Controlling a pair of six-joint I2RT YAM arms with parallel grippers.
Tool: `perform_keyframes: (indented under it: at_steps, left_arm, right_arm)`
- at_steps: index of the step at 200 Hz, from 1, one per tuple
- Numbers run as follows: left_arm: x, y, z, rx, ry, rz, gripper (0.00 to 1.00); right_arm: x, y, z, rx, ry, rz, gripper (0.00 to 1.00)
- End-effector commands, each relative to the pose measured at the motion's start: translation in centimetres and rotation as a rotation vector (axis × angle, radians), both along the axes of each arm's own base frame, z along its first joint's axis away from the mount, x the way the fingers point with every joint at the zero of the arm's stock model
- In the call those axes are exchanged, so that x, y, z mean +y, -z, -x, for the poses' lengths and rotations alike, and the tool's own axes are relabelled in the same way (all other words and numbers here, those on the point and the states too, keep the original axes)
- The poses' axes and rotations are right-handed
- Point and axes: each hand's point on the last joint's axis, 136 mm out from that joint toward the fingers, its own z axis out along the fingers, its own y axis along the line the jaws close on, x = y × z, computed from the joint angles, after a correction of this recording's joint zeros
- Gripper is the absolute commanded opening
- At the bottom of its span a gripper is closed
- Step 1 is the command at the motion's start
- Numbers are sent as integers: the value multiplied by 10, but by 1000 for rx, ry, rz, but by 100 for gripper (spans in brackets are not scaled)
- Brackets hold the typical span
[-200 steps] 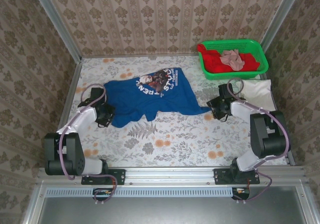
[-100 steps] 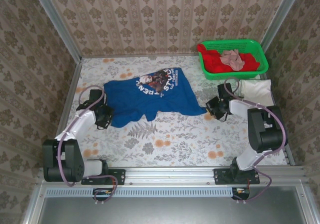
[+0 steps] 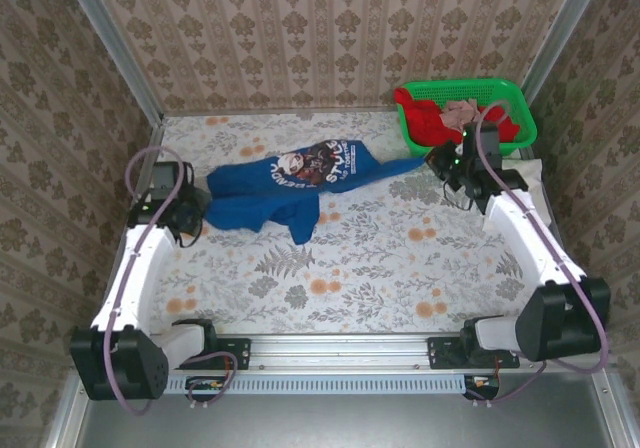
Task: Fold and stack the t-shirts
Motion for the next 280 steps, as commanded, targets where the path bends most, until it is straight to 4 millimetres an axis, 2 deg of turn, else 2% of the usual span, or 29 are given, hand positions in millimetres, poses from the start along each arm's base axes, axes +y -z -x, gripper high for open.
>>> perform_keyframes:
  at_steps: [1, 39, 69, 90, 111, 132, 156, 178, 181, 192, 204, 221, 238, 251, 258, 259, 266, 280]
  left_arm:
    - [24, -65, 6, -127, -31, -142, 0]
    - [36, -153, 16, -327, -62, -214, 0]
    - [36, -216, 20, -490, -81, -208, 0]
    - [31, -251, 20, -568, -64, -191, 0]
    - [26, -274, 15, -619, -49, -169, 0]
    - [21, -279, -2, -629, -25, -167, 0]
    - [18, -264, -31, -594, -6, -163, 0]
    - [19, -241, -64, -529, 2, -193, 0]
    - [19, -236, -69, -518, 2, -195, 0]
    - [19, -223, -92, -493, 16, -200, 0]
    - [20, -217, -119, -483, 34, -225, 0]
    - [23, -225, -150, -502, 44, -263, 0]
    - [30, -245, -171, -541, 28, -288, 0]
    - [33, -270, -179, -580, 31, -307, 0]
    - [33, -288, -181, -610, 37, -328, 0]
    - [33, -290, -181, -615, 37, -331, 0]
    - [32, -308, -180, -646, 45, -348, 0]
    - [30, -348, -173, -733, 58, -368, 0]
  right_arm:
    - [-17, -69, 10, -153, 32, 107, 0]
    - [-26, -176, 42, -419, 61, 170, 0]
    - [-26, -240, 70, -577, 50, 207, 0]
    - [-25, -272, 78, -645, 39, 228, 0]
    - [-21, -290, 73, -689, 13, 242, 0]
    - [-15, -289, 53, -688, -17, 258, 0]
    - [-7, -263, 14, -631, -62, 257, 0]
    - [1, -228, -28, -581, -79, 250, 0]
    - [2, -217, -41, -558, -83, 251, 0]
    - [7, -199, -67, -537, -92, 269, 0]
    - [12, -182, -95, -510, -95, 270, 0]
    - [23, -170, -135, -494, -116, 250, 0]
    - [37, -181, -167, -517, -144, 205, 0]
    - [50, -212, -180, -585, -167, 173, 0]
    - [55, -234, -181, -631, -175, 162, 0]
    - [55, -232, -182, -625, -176, 159, 0]
    - [58, -263, -176, -692, -179, 139, 0]
    - [57, -305, -163, -803, -170, 85, 0]
